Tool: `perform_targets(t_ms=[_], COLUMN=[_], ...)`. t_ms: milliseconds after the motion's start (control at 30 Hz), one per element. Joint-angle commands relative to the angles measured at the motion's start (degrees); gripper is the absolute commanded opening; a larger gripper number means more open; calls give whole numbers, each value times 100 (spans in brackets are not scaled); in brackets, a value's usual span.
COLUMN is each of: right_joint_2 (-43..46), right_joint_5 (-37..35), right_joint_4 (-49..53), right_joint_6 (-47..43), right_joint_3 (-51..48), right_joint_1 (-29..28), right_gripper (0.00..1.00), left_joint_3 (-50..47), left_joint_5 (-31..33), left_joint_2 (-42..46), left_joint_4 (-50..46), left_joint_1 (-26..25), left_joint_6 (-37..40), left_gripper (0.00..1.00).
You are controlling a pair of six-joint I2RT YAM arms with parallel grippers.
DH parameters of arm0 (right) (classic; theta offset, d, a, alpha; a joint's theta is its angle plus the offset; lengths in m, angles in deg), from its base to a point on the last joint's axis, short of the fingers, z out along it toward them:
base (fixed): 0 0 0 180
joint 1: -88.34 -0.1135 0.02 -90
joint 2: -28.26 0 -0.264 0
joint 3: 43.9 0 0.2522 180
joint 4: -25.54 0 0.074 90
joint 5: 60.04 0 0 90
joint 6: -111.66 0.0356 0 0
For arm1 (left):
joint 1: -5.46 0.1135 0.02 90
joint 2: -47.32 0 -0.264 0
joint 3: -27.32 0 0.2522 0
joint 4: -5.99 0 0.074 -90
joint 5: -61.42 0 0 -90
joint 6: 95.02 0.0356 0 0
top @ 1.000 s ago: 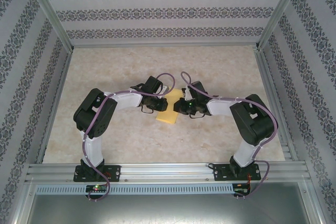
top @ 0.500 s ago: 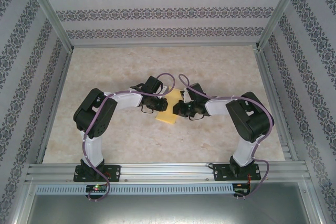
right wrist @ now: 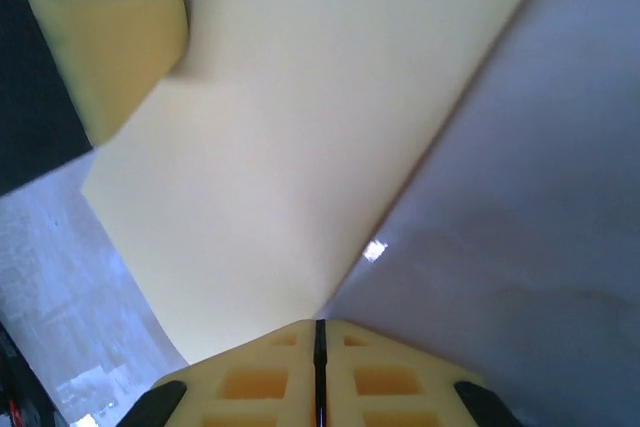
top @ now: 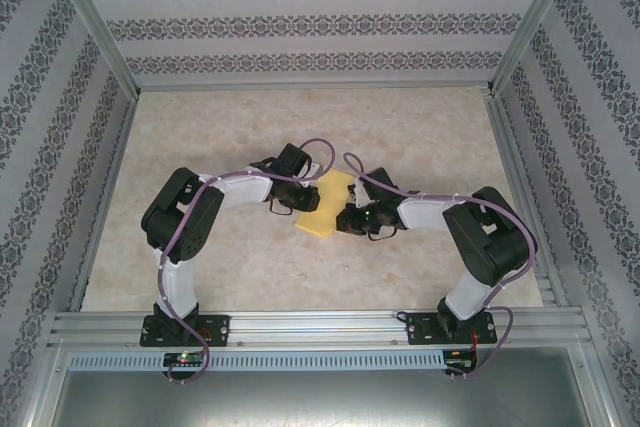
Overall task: Fold a paper plane with a square sheet of paper (pick it up from the middle)
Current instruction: Fold the square sheet of paper in half at the center of the table.
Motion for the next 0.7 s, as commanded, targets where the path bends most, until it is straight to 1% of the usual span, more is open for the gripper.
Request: perform_targets(t_ms=[0,133,200,333,433,567,667], right_joint_2=[248,178,28,-359,-540,-624,-541], right_joint_5=[138,382,413,413,378,345,230], right_joint_4=[-74,-1240,-1468,-1427,-1361,-1188,-787], right_joint_6=[343,1144,1291,1304,1269,1152,933], right_joint_3=[-88,-130,-33,225,232,184,159], right_joint_1=[-72,-67,-134,-342,-427,-500,-543], right_gripper=[9,9,9,9,9,9,9], left_joint_3=[-262,-251,-258,-277,-307,-332,-357], left_joint_5=[653,604,588,591,591,592,600], left_joint_2=[-514,-528,-520,-478,-446,-457,-458], left_joint_4=[-984,-966,-966,-975,-960,-926,-922], left_joint_1=[69,69,70,70,66,79,82], left_joint_6=[152,129,113,117,112,117,139], left_gripper=[17,17,17,17,17,17,17])
